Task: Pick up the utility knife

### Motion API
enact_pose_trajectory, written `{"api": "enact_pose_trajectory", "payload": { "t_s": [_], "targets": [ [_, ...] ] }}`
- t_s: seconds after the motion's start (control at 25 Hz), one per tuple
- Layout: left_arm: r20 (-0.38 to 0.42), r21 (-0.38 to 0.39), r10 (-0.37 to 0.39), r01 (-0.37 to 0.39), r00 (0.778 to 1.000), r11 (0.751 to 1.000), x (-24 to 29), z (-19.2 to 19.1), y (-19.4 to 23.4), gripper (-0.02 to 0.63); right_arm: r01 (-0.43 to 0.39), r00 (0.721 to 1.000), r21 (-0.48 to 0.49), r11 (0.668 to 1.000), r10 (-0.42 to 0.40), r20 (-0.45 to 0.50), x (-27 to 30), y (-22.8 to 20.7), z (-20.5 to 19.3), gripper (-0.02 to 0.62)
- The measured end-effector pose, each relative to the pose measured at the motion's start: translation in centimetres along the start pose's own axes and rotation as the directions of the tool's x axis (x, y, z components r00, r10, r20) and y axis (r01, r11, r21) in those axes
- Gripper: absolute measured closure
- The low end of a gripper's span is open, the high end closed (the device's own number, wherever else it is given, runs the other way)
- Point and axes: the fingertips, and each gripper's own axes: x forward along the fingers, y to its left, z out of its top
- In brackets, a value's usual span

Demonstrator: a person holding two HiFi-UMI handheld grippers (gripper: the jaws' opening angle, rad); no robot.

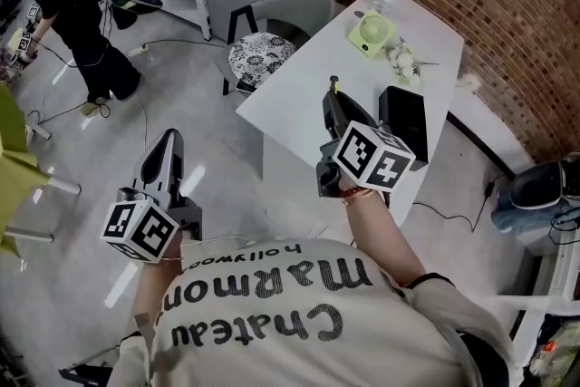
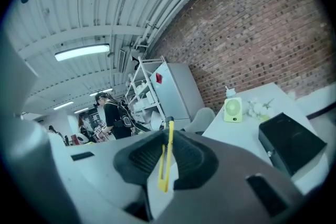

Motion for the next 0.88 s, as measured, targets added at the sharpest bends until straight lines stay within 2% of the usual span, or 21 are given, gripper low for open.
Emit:
{"api": "enact_pose_trajectory", "payload": {
  "t_s": [0.6,0.88],
  "targets": [
    [0.048,0.010,0.018,-0.018,0.999,1.000,1.4,-3.1,-11.3,0.604,-0.165,0.986,-0.083,0.983,0.163,-0.024,-5.5,-3.7,3.2,0.534],
    [0.062,0.036,0.032,-0.034,0.998,0.999,0.6,-5.2,-15.6,0.604,-0.224,0.975,-0.091,0.970,0.222,-0.035,-7.8,-5.2,2.9,0.534]
  ]
}}
